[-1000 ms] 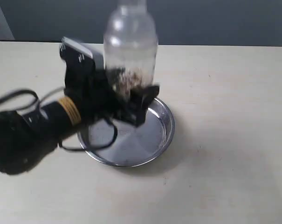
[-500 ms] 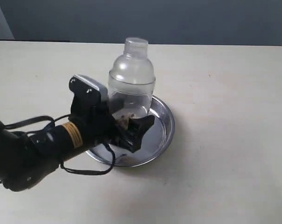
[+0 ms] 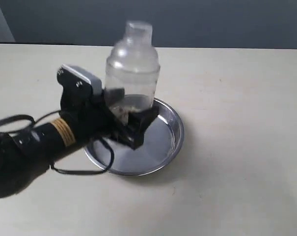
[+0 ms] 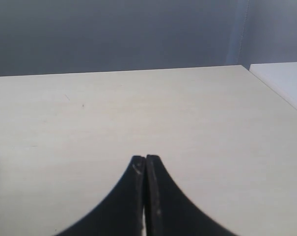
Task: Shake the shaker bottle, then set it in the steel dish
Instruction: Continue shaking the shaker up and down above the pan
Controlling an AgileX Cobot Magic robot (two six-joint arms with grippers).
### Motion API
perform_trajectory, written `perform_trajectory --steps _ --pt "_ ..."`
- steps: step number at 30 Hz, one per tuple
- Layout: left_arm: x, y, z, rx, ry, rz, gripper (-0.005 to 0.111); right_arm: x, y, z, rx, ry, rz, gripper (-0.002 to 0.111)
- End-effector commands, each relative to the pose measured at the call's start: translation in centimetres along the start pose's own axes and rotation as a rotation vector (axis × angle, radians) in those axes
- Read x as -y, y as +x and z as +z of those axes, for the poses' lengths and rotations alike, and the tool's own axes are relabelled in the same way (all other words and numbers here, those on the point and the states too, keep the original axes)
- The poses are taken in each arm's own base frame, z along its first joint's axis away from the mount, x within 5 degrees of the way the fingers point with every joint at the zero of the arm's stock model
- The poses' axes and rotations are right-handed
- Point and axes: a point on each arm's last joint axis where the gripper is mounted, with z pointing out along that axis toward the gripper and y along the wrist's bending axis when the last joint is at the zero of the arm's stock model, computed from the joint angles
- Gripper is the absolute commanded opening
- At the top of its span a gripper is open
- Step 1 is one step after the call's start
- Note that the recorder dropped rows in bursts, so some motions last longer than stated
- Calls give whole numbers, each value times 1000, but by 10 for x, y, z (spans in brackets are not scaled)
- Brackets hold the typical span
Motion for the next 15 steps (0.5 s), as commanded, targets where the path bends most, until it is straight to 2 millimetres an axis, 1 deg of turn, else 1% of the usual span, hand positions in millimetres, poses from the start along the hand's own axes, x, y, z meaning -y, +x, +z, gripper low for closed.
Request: perform_trajectory --steps 1,2,3,5,6,7,8,10,11,12,13,14,15 --pt "3 -48 -4 6 -25 102 0 0 -1 0 18 4 0 -1" --pt "1 -31 -1 -67 -33 94 0 0 -1 0 18 4 0 -1" --pt "-2 -13 0 -103 -45 50 0 0 -1 0 18 4 0 -1" --pt "-5 12 -1 -86 -43 -29 0 0 -1 0 18 4 0 -1" --pt "-4 15 -3 -34 -20 -37 0 0 -1 0 18 4 0 -1" --pt "-3 12 -5 24 -1 -32 0 0 -1 0 18 4 0 -1" --pt "-1 0 -8 113 14 -32 0 0 -1 0 18 4 0 -1" --pt "3 -35 -14 275 23 -15 0 0 -1 0 18 4 0 -1" --pt "5 -50 -14 293 19 28 0 0 -1 0 18 4 0 -1" --pt "8 -64 -15 268 18 80 0 0 -1 0 18 4 0 -1" --pt "10 -72 -14 189 15 118 0 0 -1 0 18 4 0 -1" --pt "10 -70 -11 106 14 138 0 0 -1 0 18 4 0 -1" --pt "3 -32 0 -72 -16 111 0 0 -1 0 18 4 0 -1"
